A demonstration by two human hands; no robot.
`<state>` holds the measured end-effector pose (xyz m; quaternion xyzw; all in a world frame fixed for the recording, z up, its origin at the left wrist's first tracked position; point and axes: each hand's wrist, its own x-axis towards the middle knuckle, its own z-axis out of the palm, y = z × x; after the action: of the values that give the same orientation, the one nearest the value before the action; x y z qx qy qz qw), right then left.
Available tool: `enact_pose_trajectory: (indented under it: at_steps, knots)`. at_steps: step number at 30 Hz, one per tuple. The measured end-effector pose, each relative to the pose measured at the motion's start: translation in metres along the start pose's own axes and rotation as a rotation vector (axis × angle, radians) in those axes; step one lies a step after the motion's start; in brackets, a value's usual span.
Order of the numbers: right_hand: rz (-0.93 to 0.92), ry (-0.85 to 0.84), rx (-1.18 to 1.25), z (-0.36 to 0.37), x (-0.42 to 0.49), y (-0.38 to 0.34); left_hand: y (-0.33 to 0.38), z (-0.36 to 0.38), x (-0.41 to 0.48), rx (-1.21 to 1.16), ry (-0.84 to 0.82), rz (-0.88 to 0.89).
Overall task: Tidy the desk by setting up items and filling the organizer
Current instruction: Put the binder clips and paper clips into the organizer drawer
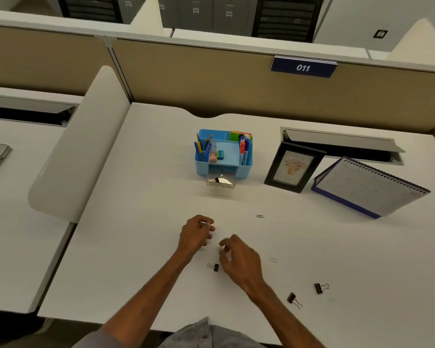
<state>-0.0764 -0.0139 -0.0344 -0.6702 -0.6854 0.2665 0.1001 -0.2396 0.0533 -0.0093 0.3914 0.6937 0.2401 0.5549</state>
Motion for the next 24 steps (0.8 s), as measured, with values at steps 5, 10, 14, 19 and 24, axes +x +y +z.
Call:
enact_pose_trajectory:
  at_steps: [5, 10, 14, 19, 24]
  knots:
    - [-0.148, -0.154, -0.151, 0.024, -0.025, 0.006, -0.008, 0.006, -0.01, 0.161, -0.044, -0.013]
    - [-0.206, -0.13, -0.242, 0.027, -0.028, 0.005, -0.017, 0.016, -0.027, 0.21, -0.032, -0.015]
    - [-0.192, -0.077, -0.219, 0.026, -0.033, 0.008, -0.023, 0.021, -0.038, 0.14, -0.013, -0.009]
    - [-0.099, 0.029, -0.094, 0.004, -0.033, 0.018, -0.029, 0.023, -0.043, 0.111, 0.002, 0.023]
    - [-0.044, 0.136, 0.004, -0.023, -0.015, 0.02, -0.02, 0.031, -0.041, 0.013, -0.133, 0.0]
